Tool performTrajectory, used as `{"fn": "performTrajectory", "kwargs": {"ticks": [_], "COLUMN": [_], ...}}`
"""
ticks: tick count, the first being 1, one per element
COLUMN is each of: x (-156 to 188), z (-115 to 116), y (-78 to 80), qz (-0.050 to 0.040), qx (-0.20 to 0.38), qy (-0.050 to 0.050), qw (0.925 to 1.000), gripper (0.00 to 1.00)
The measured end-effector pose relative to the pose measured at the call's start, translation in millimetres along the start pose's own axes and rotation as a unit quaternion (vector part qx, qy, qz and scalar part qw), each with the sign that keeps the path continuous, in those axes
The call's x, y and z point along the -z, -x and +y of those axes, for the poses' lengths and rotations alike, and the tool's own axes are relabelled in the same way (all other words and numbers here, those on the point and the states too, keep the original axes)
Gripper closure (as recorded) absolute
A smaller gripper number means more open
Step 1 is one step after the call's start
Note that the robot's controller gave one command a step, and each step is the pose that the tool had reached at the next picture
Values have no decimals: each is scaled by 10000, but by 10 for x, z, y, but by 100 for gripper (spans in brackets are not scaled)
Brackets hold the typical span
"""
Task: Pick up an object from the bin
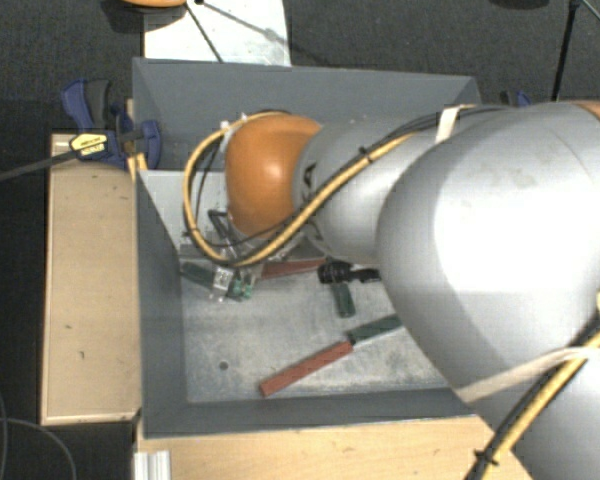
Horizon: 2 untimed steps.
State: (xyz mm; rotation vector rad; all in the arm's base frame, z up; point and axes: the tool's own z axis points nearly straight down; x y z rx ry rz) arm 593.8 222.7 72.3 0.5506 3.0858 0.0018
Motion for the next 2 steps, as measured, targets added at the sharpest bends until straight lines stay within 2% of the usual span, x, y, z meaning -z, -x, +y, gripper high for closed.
{"fn": "performTrajectory", "kwargs": {"ticks": [1,2], "x": [0,771], "z": [-2,17], "y": [1,28], "qz": [0,-1], "qx": [-10,-20], "qy": [0,20], "qw": [10000,10000], "gripper": [100,100]}}
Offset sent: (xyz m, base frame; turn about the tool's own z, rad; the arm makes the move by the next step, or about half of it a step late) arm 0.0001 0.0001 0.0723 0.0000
